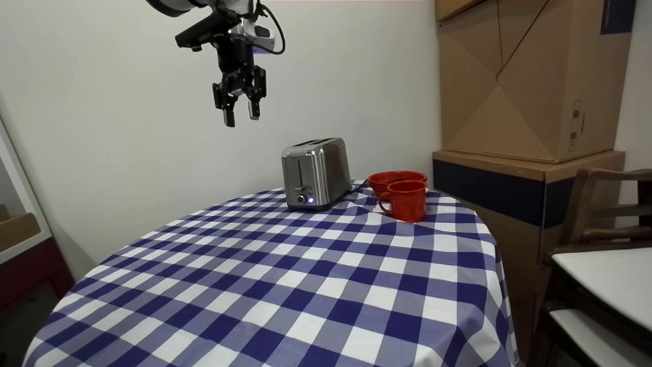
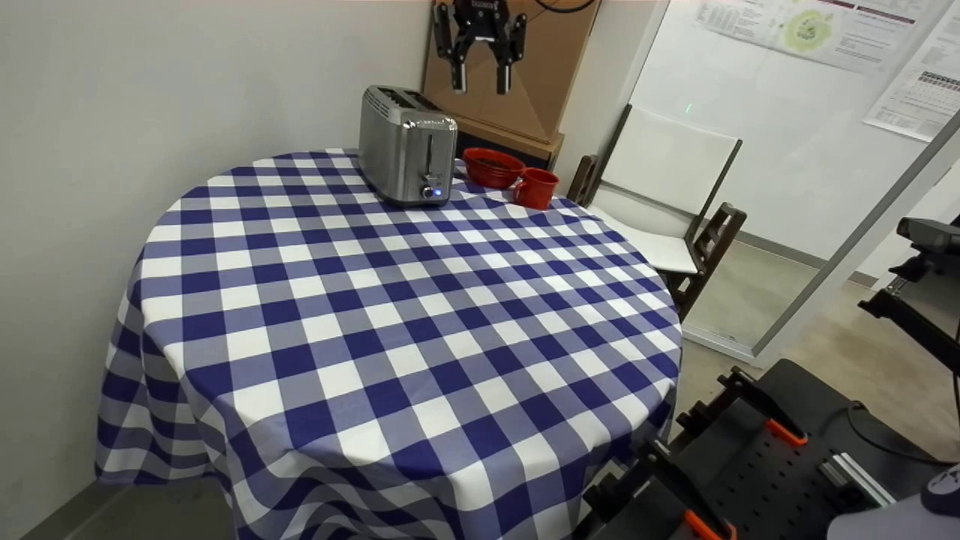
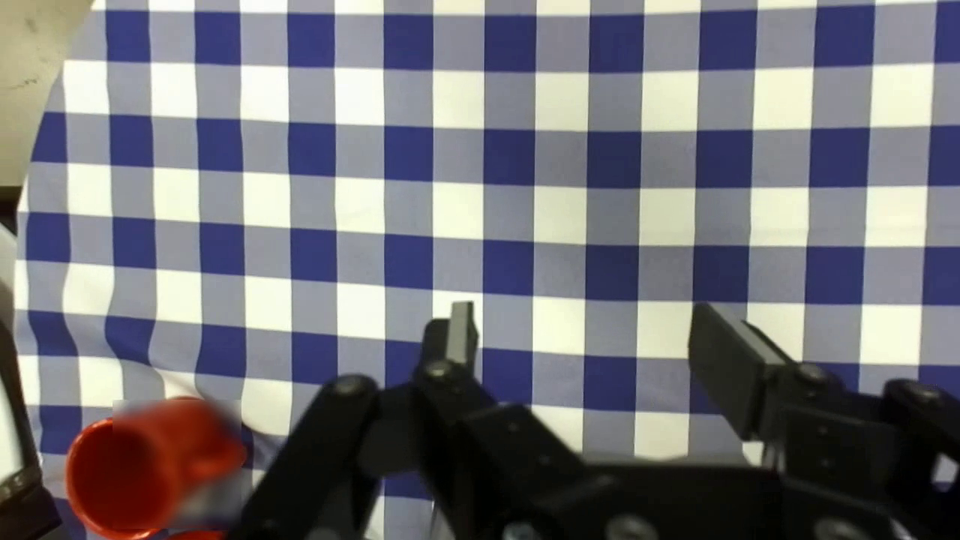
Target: Push the lever on the silver toaster downwards
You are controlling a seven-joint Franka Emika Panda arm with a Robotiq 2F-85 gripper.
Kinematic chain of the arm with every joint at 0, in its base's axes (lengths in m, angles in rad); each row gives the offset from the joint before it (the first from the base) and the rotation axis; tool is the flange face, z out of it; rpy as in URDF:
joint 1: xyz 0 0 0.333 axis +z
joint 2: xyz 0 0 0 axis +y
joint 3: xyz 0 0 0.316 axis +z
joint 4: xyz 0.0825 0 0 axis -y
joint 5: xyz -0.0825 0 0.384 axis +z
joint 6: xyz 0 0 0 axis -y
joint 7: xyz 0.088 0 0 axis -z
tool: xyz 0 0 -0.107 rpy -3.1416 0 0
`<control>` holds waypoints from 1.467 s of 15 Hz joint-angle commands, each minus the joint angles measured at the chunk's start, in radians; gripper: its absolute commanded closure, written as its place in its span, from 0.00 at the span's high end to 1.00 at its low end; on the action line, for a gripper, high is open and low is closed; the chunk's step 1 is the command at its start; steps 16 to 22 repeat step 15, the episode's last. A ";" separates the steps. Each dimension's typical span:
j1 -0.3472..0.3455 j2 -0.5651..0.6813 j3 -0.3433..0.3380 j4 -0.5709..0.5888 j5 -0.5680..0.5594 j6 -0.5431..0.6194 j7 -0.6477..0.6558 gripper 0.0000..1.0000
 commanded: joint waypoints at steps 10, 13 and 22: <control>0.025 -0.250 -0.019 -0.491 0.006 0.181 0.039 1.00; 0.025 -0.261 -0.019 -0.513 0.005 0.188 0.039 1.00; 0.025 -0.258 -0.020 -0.510 0.005 0.188 0.039 1.00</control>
